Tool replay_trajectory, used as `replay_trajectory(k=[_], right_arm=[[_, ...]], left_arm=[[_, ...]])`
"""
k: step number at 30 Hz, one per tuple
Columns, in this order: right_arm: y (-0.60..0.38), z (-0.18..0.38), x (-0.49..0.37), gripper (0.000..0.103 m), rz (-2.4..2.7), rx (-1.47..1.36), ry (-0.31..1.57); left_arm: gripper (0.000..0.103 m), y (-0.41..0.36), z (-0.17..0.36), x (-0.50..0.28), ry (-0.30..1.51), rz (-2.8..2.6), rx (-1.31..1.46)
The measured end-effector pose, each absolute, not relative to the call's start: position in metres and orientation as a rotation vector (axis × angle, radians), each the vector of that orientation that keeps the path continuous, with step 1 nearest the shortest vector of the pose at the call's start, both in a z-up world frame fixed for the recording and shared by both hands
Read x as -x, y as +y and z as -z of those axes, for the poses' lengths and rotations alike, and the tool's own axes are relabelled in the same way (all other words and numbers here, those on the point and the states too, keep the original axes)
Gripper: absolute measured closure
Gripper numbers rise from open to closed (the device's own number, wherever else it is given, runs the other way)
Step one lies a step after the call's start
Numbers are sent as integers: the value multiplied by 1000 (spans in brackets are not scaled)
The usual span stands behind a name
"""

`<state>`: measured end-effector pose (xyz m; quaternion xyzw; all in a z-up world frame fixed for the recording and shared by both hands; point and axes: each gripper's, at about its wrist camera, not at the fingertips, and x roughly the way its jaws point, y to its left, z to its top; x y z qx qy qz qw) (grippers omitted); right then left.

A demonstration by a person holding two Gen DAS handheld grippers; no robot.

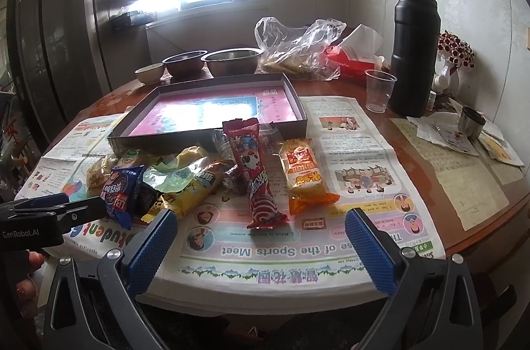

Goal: Organize snacks

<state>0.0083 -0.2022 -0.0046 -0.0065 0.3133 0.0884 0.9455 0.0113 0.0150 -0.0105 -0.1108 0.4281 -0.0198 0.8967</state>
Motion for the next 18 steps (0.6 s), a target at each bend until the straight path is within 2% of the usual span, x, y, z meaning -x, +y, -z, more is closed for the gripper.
replay_trajectory(k=[10,12,18], right_arm=[[-206,8,-42,1,-195,28,657],[-205,9,-51,4,-200,39,666],[-195,19,-71,28,-226,93,694]], left_arm=[[3,9,18,-26,910,80,243],[5,8,20,-28,913,85,241],[14,9,25,-34,927,97,246]])
